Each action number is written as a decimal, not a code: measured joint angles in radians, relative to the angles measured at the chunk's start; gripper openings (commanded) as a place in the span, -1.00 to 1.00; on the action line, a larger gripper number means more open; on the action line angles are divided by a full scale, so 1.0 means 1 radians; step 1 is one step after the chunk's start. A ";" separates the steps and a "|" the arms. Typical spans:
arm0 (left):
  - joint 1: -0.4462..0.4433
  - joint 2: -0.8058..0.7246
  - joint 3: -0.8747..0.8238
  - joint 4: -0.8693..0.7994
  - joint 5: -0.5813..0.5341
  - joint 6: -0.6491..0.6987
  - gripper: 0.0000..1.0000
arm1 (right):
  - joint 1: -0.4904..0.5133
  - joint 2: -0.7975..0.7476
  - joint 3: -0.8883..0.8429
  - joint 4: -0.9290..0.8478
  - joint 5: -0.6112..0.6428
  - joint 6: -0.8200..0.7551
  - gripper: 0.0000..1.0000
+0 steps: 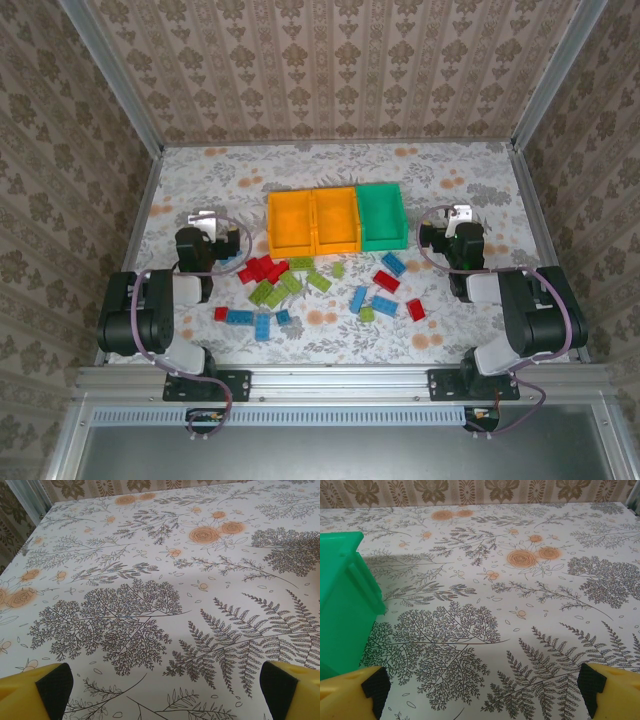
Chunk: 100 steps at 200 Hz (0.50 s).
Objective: Sort the legos into containers by color
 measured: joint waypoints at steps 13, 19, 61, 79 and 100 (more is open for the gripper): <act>0.000 0.000 0.000 0.000 0.000 0.000 1.00 | 0.000 0.000 0.000 0.000 0.000 0.000 0.99; 0.000 0.000 0.000 0.000 0.000 0.000 1.00 | 0.000 0.000 0.000 0.000 -0.003 0.000 0.97; -0.035 -0.074 0.126 -0.290 -0.074 -0.020 1.00 | -0.001 -0.108 0.111 -0.284 -0.014 0.024 0.82; -0.066 -0.145 0.298 -0.523 -0.137 -0.069 1.00 | -0.001 -0.238 0.187 -0.434 -0.020 0.072 0.75; -0.134 -0.240 0.414 -0.679 -0.246 -0.122 1.00 | -0.001 -0.373 0.236 -0.564 -0.035 0.147 0.68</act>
